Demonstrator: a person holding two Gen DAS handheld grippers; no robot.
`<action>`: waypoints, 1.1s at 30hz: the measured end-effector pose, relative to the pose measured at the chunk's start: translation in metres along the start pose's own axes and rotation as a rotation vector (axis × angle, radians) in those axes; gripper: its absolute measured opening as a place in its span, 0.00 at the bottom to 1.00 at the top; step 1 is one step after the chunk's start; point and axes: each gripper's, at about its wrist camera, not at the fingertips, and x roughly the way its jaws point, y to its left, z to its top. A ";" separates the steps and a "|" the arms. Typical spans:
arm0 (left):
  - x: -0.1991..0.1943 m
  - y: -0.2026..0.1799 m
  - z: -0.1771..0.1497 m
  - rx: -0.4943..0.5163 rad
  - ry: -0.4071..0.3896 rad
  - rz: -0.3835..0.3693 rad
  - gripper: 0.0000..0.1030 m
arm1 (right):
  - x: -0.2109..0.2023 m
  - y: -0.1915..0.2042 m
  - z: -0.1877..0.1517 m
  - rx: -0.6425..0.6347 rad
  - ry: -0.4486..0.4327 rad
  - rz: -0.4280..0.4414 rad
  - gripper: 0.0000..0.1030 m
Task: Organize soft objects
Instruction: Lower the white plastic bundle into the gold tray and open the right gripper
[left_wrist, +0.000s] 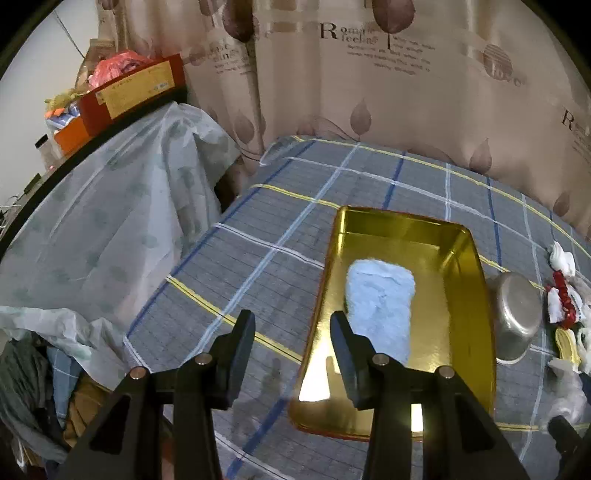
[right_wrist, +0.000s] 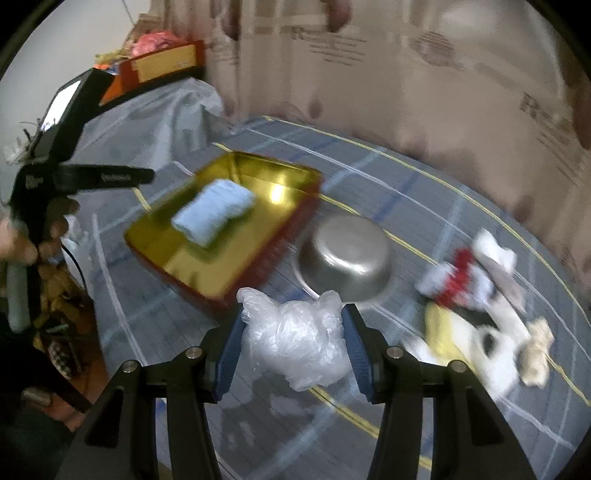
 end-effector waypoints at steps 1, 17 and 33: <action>0.000 0.002 0.000 -0.002 0.001 0.001 0.42 | 0.004 0.004 0.005 -0.004 -0.003 0.017 0.48; 0.011 0.023 0.003 -0.057 0.034 0.025 0.42 | 0.070 0.066 0.061 -0.161 0.028 0.078 0.48; 0.018 0.041 0.004 -0.107 0.054 0.034 0.42 | 0.135 0.093 0.080 -0.154 0.087 0.084 0.51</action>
